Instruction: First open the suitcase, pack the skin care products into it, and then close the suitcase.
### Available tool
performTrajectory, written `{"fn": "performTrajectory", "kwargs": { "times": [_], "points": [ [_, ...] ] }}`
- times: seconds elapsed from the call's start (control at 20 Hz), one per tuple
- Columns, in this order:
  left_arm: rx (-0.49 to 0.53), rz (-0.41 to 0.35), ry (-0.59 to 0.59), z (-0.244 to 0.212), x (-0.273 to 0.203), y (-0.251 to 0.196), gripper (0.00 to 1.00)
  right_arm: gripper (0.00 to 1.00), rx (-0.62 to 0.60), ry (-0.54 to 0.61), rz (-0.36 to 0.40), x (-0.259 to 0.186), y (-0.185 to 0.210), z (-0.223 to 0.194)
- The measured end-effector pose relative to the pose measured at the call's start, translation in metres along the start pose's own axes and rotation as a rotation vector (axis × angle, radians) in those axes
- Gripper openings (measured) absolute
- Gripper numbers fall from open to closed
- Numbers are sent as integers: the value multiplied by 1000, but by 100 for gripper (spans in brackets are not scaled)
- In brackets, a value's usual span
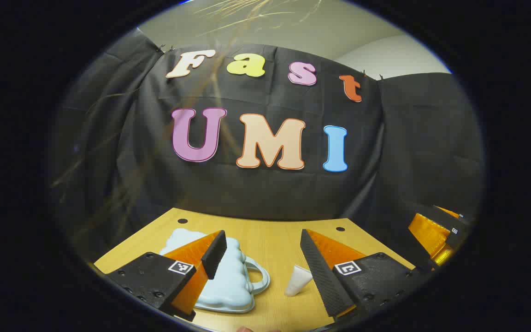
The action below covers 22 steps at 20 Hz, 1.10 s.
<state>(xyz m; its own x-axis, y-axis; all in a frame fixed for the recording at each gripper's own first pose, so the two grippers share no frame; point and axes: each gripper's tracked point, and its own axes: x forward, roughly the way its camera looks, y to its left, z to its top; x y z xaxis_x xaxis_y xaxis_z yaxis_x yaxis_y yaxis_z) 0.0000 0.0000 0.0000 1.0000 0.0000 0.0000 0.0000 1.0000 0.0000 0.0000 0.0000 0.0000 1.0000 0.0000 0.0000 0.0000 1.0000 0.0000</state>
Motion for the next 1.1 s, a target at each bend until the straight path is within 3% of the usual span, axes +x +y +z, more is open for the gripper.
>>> {"fn": "performTrajectory", "kwargs": {
  "times": [0.65, 1.1],
  "points": [
    [-11, 40, 53, -16, 8, 21, 95, 100, -24, 18, 40, 5, 18, -14],
    [-48, 66, 243, -68, 35, 46, 94, 100, -27, 35, 53, 13, 25, -26]
  ]
}}
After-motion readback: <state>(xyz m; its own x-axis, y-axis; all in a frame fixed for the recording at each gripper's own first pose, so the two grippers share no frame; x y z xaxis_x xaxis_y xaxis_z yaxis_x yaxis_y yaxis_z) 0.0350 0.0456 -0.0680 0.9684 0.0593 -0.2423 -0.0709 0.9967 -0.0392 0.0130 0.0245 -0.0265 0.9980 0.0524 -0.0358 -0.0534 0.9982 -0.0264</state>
